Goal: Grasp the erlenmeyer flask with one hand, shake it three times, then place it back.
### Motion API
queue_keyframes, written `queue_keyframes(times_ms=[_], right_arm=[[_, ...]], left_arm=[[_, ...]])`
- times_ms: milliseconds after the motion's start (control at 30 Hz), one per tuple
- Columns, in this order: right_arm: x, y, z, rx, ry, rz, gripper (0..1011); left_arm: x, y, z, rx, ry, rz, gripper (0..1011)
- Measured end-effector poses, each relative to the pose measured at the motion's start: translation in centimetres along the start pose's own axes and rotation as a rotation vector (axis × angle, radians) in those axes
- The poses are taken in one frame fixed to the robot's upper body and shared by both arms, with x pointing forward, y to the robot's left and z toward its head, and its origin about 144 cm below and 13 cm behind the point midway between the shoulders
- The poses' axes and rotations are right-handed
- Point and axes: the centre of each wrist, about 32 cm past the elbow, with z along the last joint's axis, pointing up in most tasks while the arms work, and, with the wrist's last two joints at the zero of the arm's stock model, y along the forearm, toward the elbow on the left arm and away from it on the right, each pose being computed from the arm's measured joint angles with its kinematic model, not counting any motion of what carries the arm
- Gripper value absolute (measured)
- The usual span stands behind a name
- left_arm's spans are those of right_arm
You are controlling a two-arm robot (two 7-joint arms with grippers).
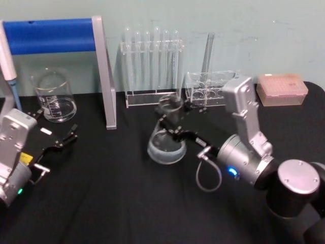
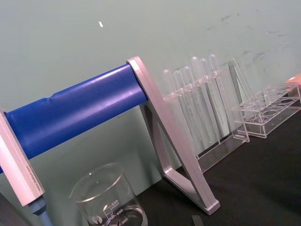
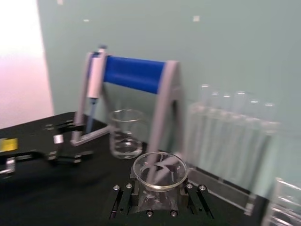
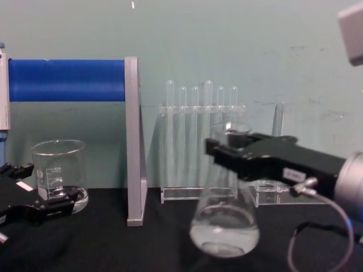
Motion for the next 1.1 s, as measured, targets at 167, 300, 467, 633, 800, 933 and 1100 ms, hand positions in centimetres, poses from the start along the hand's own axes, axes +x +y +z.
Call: queue_keyframes(times_ms=[167, 300, 467, 633, 800, 933, 1100], right_arm=[[1.3, -0.4, 0.1, 0.006, 0.001, -0.081, 450], [2.5, -0.9, 0.1, 0.011, 0.000, -0.155, 449], [3.7, -1.4, 0.2, 0.013, -0.004, -0.231, 449], [4.5, -1.9, 0.1, 0.015, -0.005, -0.280, 449], [5.1, -2.3, 0.1, 0.017, -0.005, -0.320, 450], [5.5, -2.5, 0.1, 0.019, -0.004, -0.342, 450], [5.7, -2.8, 0.1, 0.019, -0.005, -0.360, 450]], left_arm=[[0.0, 0.0, 0.0, 0.000, 0.000, 0.000, 1001], [0.0, 0.0, 0.0, 0.000, 0.000, 0.000, 1001], [0.0, 0.0, 0.0, 0.000, 0.000, 0.000, 1001], [0.0, 0.0, 0.0, 0.000, 0.000, 0.000, 1001], [0.0, 0.0, 0.0, 0.000, 0.000, 0.000, 1001], [0.0, 0.0, 0.0, 0.000, 0.000, 0.000, 1001], [0.0, 0.0, 0.0, 0.000, 0.000, 0.000, 1001]])
